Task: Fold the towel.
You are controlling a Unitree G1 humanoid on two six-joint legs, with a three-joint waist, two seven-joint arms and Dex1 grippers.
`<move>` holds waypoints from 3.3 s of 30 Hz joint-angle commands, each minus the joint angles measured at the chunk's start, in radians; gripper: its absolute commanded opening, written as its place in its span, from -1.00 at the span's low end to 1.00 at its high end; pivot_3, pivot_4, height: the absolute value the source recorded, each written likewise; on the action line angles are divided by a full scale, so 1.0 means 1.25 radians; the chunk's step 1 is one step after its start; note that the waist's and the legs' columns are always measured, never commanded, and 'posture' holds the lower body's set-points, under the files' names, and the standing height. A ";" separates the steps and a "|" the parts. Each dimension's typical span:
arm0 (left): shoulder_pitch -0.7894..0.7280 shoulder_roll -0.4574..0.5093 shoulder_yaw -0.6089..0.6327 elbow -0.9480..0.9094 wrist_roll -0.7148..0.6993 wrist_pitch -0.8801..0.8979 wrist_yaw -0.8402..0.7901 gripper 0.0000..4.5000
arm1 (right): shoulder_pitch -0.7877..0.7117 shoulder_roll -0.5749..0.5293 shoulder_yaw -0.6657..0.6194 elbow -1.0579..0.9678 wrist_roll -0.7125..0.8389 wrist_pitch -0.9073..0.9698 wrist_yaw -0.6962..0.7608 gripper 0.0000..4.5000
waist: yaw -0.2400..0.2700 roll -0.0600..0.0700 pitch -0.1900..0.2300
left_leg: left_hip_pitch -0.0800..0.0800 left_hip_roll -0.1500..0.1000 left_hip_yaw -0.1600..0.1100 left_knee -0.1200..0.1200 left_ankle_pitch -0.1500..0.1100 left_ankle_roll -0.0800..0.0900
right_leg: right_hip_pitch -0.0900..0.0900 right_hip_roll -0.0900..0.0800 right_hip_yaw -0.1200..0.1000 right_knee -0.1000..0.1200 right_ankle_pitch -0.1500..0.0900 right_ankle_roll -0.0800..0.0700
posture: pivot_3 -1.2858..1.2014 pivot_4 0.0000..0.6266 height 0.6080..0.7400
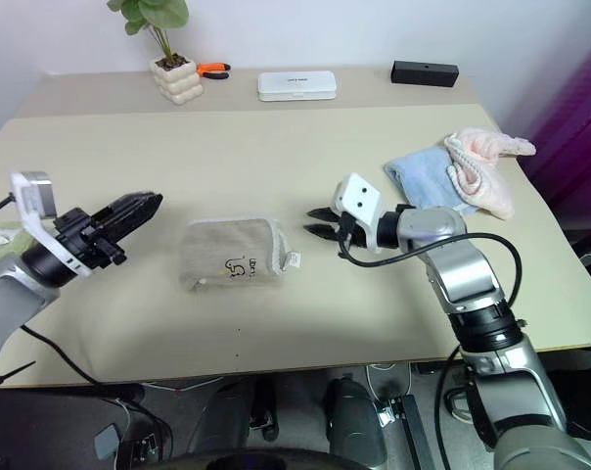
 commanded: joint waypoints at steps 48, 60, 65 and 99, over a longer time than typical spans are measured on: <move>0.283 -0.161 -0.124 -0.112 0.501 -0.335 -0.105 -0.72 | 0.009 0.355 -0.111 0.014 0.240 0.591 -0.331 -0.27 | -0.004 0.000 -0.001 | -0.003 0.001 0.004 0.000 -0.001 -0.002 | -0.009 -0.002 0.001 0.006 0.002 -0.004 | 0.03 -0.52 0.87; 0.222 -0.169 -0.171 -0.097 0.507 -0.318 -0.107 -0.72 | -0.098 0.287 -0.329 0.036 0.234 0.365 -0.455 -0.97 | -0.001 0.000 0.000 | -0.004 0.001 0.005 0.000 -0.001 -0.003 | -0.010 -0.003 0.001 0.006 0.002 -0.004 | 0.03 -0.52 0.87; 0.173 -0.166 -0.213 -0.067 0.512 -0.312 -0.128 -0.72 | -0.195 0.210 -0.506 0.168 0.256 0.295 -0.568 -0.97 | -0.001 0.001 0.000 | -0.004 0.001 0.005 -0.001 0.000 -0.001 | -0.009 -0.002 0.001 0.006 0.002 -0.004 | 0.03 -0.52 0.87; 0.061 -0.195 -0.195 0.108 0.588 -0.392 -0.100 -0.72 | 0.043 -0.071 -0.284 -0.041 0.104 0.083 -0.437 0.95 | -0.015 0.005 0.001 | -0.002 0.003 0.005 -0.001 0.001 -0.001 | -0.009 0.001 0.002 0.008 0.001 -0.004 | 0.03 -0.52 0.87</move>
